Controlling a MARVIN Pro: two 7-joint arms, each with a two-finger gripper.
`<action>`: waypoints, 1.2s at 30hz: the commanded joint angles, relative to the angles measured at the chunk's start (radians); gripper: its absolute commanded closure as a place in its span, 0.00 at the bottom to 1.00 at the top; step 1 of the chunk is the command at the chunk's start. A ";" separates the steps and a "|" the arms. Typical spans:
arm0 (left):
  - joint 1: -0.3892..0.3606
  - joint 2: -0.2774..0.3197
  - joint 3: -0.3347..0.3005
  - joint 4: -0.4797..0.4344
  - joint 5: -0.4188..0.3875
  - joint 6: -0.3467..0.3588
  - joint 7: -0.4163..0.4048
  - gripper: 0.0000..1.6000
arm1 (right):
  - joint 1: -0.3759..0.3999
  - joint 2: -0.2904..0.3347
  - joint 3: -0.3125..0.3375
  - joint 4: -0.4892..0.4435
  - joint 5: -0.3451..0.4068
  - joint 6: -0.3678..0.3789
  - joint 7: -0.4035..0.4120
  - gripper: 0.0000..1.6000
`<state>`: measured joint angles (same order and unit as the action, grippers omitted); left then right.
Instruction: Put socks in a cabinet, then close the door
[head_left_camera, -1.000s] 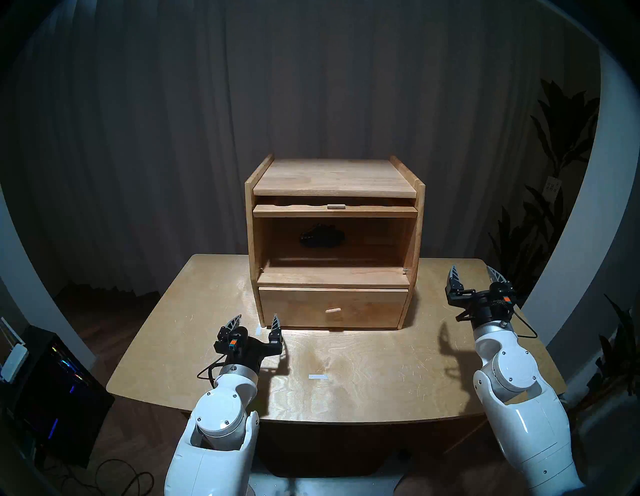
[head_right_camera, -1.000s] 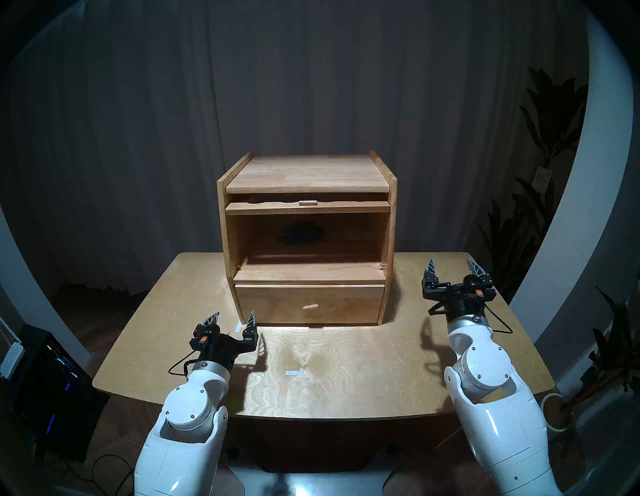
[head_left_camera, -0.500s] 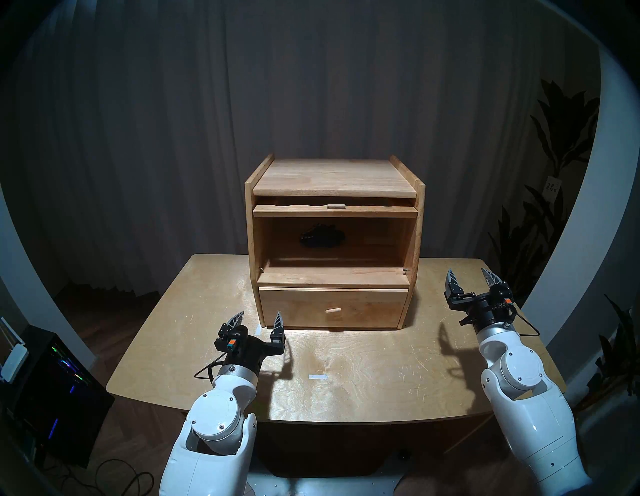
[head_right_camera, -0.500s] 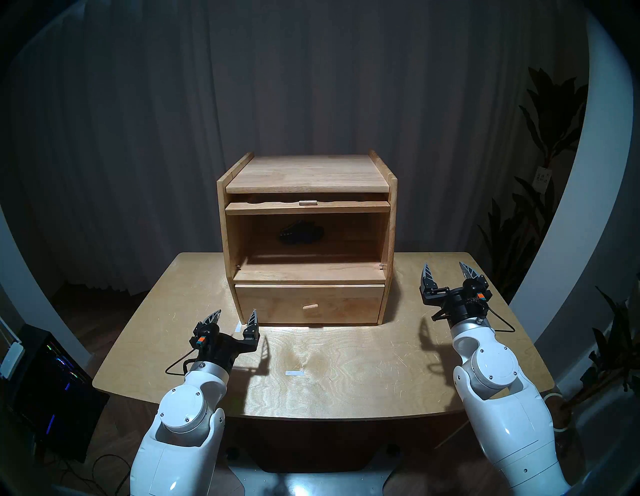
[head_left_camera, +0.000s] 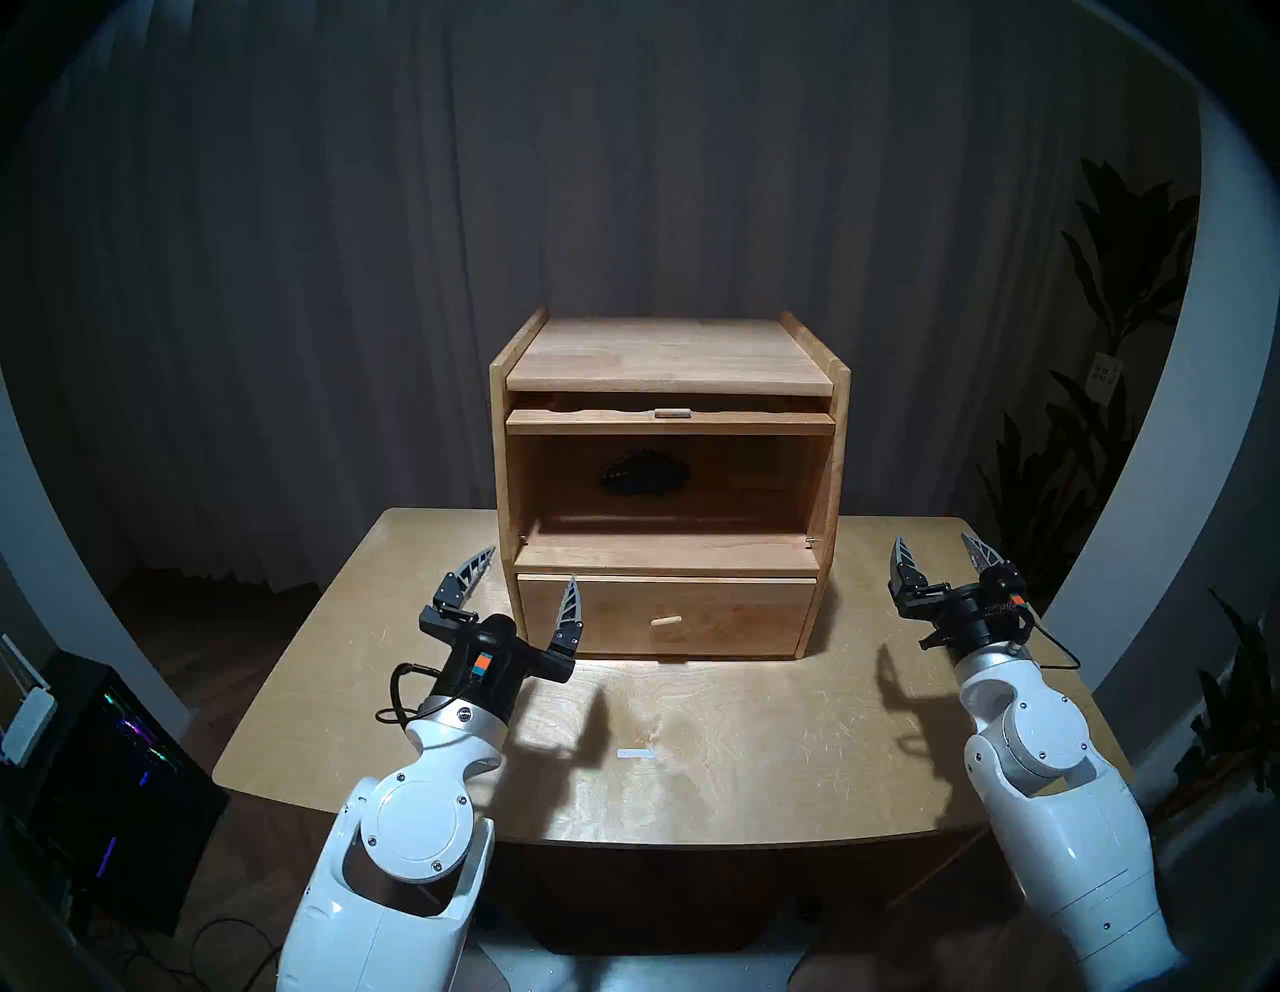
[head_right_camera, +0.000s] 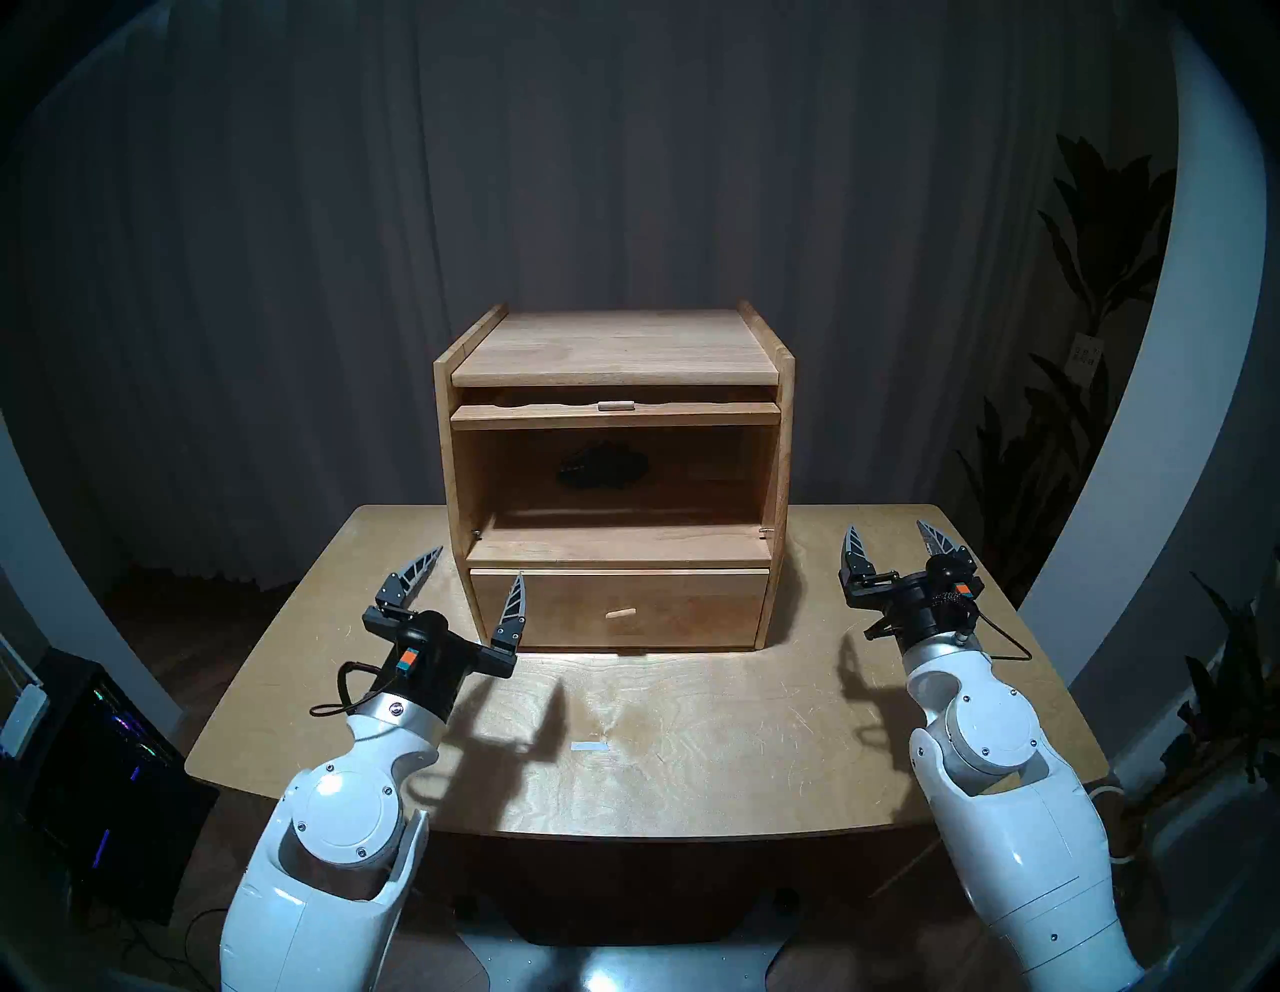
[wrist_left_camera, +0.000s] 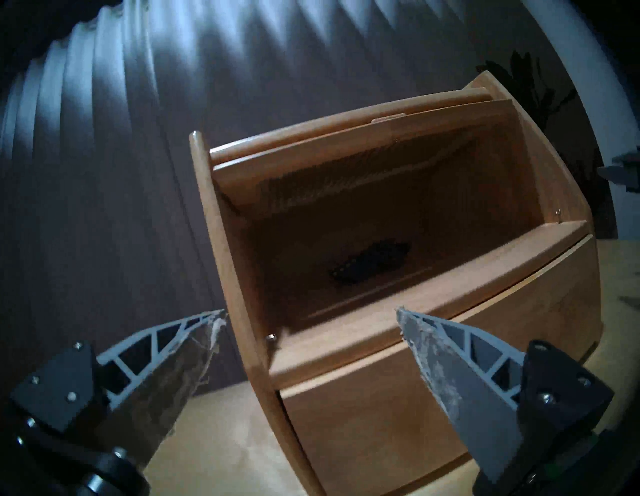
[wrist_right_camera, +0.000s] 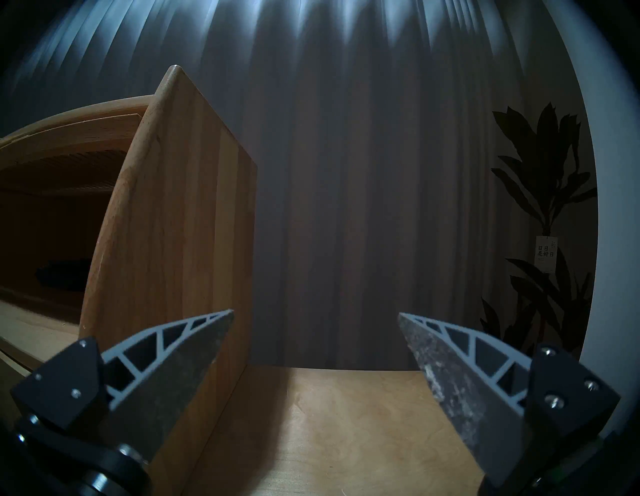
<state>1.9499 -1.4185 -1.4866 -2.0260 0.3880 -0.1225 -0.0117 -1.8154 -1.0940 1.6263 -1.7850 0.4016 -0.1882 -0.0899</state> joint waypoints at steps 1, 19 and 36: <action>-0.057 0.110 -0.019 -0.052 0.212 0.009 0.004 0.00 | 0.011 0.003 0.005 -0.012 -0.001 -0.006 0.001 0.00; -0.208 0.311 0.090 -0.143 0.724 -0.020 -0.152 0.00 | 0.015 0.007 0.006 -0.007 0.008 -0.007 0.014 0.00; -0.332 0.108 0.209 -0.177 0.741 0.228 -0.321 0.00 | 0.016 0.008 0.007 -0.004 0.009 -0.007 0.023 0.00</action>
<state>1.6847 -1.2014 -1.2744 -2.1539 1.1937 0.0065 -0.3440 -1.8082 -1.0871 1.6276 -1.7739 0.4128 -0.1883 -0.0641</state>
